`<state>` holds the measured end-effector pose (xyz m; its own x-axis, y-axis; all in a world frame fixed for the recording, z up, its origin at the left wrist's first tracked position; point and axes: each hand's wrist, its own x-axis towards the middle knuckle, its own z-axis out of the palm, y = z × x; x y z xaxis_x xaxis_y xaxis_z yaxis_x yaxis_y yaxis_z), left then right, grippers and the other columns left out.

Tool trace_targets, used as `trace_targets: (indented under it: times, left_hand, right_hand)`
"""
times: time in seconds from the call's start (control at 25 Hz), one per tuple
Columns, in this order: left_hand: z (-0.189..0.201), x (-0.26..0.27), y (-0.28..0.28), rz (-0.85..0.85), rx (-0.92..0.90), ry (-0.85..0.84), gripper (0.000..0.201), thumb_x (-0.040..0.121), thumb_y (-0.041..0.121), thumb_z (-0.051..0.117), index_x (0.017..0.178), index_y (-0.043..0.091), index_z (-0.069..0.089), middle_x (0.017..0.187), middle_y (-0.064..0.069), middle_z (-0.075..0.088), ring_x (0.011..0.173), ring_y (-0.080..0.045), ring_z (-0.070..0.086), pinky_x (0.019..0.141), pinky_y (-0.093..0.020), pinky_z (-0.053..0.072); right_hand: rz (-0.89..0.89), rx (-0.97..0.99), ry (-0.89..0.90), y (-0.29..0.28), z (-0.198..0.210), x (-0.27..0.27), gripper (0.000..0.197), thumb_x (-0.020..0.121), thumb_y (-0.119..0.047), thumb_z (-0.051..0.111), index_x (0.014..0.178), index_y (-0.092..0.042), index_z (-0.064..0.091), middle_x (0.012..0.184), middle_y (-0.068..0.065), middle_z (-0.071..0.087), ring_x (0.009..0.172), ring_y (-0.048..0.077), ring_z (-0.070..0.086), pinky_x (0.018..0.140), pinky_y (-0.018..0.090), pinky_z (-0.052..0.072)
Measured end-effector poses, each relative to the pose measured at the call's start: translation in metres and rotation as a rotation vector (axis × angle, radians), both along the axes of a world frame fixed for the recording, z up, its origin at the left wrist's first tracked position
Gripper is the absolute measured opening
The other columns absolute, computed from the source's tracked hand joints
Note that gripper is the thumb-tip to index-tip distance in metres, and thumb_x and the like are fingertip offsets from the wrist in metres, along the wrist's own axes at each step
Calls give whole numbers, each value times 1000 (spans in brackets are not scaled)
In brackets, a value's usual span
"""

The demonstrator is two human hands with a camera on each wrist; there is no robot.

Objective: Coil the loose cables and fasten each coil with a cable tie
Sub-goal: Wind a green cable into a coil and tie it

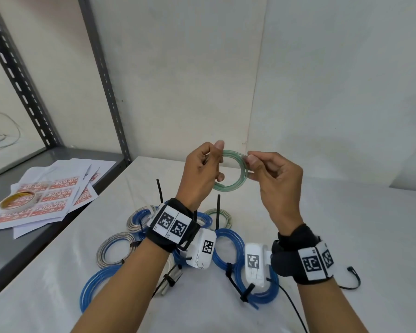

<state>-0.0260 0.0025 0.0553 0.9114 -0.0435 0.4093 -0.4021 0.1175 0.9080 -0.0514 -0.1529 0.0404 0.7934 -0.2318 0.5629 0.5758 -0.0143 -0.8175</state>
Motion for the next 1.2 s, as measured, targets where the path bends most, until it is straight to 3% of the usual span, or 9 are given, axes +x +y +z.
trace_targets:
  times: [0.16, 0.36, 0.52, 0.68, 0.8, 0.92, 1.0, 1.08, 1.2]
  left_hand:
    - [2, 0, -6, -11, -237, 17, 36, 107, 33, 46, 77, 12, 47, 65, 7, 40, 51, -9, 28, 48, -24, 34]
    - [0, 0, -18, 32, -460, 95, 40, 108, 34, 43, 75, 11, 46, 60, 7, 37, 49, -9, 26, 46, -21, 33]
    - [-3, 1, -19, 99, -600, 142, 44, 108, 38, 40, 72, 13, 44, 56, 7, 30, 50, -10, 24, 49, -22, 39]
    - [-3, -5, -5, -47, -316, 271, 56, 107, 52, 26, 78, 11, 50, 50, 4, 33, 43, -14, 35, 53, -26, 46]
    - [9, -4, 17, -219, 90, 257, 50, 106, 46, 41, 84, 5, 59, 53, -3, 46, 47, -19, 49, 68, -37, 57]
    - [16, -4, 25, -343, 343, 209, 44, 106, 40, 47, 83, 4, 59, 55, -1, 41, 49, -17, 45, 76, -43, 60]
    - [16, -5, 20, -364, 389, 179, 44, 108, 39, 41, 79, 7, 51, 58, 5, 30, 51, -12, 33, 64, -32, 55]
    - [12, -7, 14, -327, 297, 141, 43, 109, 38, 38, 77, 11, 45, 59, 8, 25, 53, -11, 26, 56, -25, 45]
    - [10, -7, 7, -244, 103, 115, 41, 109, 36, 38, 75, 13, 43, 58, 9, 27, 52, -11, 24, 52, -23, 39]
  right_hand:
    - [196, 41, 65, 4, 3, -4, 22, 95, -3, 64, 117, -1, 69, 105, 12, 77, 94, 28, 76, 84, 37, 62]
    - [74, 162, 19, 23, -5, -5, 15, 95, -5, 67, 108, 0, 66, 97, 14, 78, 89, 27, 77, 80, 39, 62]
    - [75, -33, 2, 30, -15, -2, 27, 99, -10, 63, 126, -14, 66, 111, 0, 77, 103, 18, 74, 87, 37, 61]
    - [75, -146, 27, 11, -11, 4, 28, 100, -6, 60, 127, -10, 66, 111, 5, 76, 98, 18, 75, 87, 36, 61]
    - [207, -263, 51, -15, -2, 4, 28, 98, -2, 61, 126, -5, 68, 101, 6, 77, 81, 23, 76, 76, 33, 61]
    - [258, -409, 49, -29, 4, 0, 27, 98, -2, 61, 121, -9, 71, 98, 6, 77, 76, 26, 73, 74, 32, 58]
    - [280, -442, 48, -27, 6, -2, 26, 99, -5, 60, 122, -11, 71, 100, 5, 77, 78, 24, 74, 75, 32, 58]
    - [249, -351, 36, -20, 6, -2, 23, 101, -8, 59, 122, -9, 68, 101, 6, 78, 82, 23, 76, 78, 33, 59]
    - [109, -128, -8, -8, 4, -2, 11, 98, -10, 64, 103, -1, 62, 92, 11, 78, 84, 26, 77, 82, 44, 61]
